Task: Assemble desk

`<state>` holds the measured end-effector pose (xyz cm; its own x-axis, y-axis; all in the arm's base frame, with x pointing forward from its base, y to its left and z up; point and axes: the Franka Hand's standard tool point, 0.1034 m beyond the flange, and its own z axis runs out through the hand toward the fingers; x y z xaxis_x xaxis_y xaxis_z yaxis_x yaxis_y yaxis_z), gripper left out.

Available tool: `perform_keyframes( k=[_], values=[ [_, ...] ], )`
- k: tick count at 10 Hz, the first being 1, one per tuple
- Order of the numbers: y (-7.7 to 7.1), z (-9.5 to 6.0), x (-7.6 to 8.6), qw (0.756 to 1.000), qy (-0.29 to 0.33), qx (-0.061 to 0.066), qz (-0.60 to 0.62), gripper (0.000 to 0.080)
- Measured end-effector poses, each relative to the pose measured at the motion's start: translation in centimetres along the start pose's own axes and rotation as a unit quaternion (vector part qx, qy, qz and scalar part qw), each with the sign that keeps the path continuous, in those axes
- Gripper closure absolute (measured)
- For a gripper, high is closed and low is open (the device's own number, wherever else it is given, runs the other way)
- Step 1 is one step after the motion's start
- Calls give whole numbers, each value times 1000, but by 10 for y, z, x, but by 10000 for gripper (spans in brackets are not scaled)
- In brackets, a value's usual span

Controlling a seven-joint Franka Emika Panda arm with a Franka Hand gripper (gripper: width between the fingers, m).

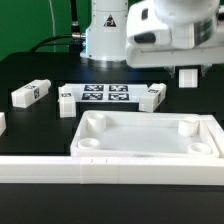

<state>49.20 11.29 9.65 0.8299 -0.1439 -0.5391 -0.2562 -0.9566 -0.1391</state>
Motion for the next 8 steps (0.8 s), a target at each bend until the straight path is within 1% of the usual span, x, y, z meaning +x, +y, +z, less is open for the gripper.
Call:
perform_keyframes(
  k=[2,3,4,5,6,7,8],
  values=[
    [-8,-30,3,999,48,7,-4,509],
    [-12,-41,7,997,79,11,-8,509],
    [-13,-38,10,993,117,12,-9,509],
    [-12,-37,10,990,138,12,-10,509],
    [-15,-40,14,982,187,16,-13,509],
    [-16,-40,15,975,220,17,-16,509],
    [-18,-44,16,968,248,17,-21,509]
  ],
)
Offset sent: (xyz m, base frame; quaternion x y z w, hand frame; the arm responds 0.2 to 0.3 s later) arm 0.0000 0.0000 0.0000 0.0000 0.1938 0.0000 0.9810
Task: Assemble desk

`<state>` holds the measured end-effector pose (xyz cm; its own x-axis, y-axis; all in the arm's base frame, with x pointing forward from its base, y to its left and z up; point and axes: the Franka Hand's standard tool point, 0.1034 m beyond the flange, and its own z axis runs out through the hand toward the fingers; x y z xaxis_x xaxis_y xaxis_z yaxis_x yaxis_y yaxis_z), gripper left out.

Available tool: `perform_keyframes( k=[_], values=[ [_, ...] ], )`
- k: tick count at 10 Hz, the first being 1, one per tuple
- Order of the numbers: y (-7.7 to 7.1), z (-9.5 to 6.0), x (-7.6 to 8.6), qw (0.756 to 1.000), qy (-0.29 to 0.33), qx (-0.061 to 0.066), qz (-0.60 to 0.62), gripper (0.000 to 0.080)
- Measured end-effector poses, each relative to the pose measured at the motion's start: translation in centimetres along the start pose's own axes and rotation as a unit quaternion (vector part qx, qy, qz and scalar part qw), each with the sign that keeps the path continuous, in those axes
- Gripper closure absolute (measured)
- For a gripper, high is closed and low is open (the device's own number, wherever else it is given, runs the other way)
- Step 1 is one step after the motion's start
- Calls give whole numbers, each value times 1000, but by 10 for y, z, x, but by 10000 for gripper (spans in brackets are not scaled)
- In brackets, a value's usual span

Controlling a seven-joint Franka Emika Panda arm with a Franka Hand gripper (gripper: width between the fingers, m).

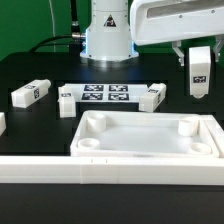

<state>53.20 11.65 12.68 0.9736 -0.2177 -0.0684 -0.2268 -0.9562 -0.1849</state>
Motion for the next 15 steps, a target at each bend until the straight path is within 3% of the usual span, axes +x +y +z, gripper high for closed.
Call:
perform_keyframes(
  k=[1,3,6,8,11,15],
  values=[
    [-6,-17,11,998,56,4,-12,509],
    [-9,-33,28,991,127,9,-30,509],
    [-14,-31,28,978,202,16,-43,509],
    [-12,-29,28,979,197,12,-55,509],
    [-8,-23,43,969,213,-5,-123,509],
    [-8,-22,43,965,231,-3,-122,509]
  ],
)
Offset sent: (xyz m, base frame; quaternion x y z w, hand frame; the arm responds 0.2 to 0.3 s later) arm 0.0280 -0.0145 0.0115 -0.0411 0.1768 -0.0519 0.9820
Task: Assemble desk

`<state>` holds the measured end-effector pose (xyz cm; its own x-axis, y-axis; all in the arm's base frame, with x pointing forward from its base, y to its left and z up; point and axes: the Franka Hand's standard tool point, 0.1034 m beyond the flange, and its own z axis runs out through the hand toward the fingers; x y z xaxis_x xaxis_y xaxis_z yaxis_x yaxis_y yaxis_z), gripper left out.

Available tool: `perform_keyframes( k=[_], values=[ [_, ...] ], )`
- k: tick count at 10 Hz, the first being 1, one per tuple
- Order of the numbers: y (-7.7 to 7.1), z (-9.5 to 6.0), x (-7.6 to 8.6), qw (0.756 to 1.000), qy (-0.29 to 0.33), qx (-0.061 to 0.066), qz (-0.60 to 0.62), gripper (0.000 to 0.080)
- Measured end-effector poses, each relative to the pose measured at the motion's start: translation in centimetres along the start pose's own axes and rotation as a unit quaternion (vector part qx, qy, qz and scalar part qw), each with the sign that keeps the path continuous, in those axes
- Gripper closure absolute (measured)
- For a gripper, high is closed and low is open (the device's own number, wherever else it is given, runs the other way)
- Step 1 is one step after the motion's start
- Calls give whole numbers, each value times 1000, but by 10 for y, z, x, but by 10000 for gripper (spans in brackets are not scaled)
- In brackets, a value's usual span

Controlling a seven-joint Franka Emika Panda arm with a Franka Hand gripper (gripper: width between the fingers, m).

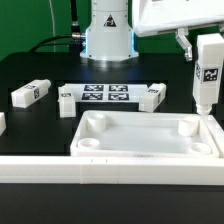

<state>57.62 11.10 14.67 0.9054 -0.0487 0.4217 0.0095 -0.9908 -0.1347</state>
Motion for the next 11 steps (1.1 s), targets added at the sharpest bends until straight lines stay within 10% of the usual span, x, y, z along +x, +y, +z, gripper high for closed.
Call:
perform_keyframes(
  k=[11],
  values=[
    [-8,11,40,987,139,-7,-75,509]
  ],
)
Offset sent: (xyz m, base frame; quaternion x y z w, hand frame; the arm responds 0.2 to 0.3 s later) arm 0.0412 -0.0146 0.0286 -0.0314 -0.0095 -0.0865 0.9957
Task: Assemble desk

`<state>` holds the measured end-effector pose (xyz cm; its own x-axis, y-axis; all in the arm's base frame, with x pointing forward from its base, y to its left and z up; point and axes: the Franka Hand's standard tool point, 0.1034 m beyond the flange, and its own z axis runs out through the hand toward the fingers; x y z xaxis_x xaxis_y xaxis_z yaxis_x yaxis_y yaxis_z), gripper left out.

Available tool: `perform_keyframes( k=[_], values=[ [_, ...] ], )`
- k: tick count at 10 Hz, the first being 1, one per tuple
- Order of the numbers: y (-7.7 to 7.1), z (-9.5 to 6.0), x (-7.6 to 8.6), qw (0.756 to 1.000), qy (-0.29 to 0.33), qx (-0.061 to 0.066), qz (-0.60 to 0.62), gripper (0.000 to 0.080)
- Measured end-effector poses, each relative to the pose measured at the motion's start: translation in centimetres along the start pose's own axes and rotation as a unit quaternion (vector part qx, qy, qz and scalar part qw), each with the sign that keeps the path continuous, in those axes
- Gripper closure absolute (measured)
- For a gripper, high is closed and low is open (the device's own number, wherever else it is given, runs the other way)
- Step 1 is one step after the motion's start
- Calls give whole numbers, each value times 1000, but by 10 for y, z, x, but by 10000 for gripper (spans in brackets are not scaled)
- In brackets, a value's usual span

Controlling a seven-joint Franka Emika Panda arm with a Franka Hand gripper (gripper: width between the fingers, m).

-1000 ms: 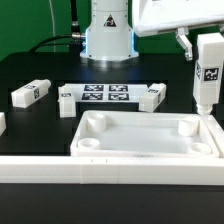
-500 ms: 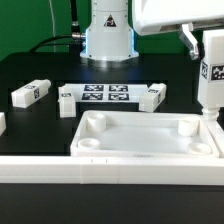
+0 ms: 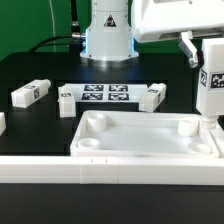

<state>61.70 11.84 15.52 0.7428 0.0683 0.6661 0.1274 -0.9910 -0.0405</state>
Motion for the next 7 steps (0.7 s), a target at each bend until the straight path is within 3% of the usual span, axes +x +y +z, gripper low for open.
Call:
perform_keyframes(
  k=[1,4,7],
  values=[
    [-2,7,-15,999,-33,4,-2,509],
    [4,12,-17,999,-38,2,-27,509],
    [24,18,-16,998,-42,-7,-45,509]
  ],
)
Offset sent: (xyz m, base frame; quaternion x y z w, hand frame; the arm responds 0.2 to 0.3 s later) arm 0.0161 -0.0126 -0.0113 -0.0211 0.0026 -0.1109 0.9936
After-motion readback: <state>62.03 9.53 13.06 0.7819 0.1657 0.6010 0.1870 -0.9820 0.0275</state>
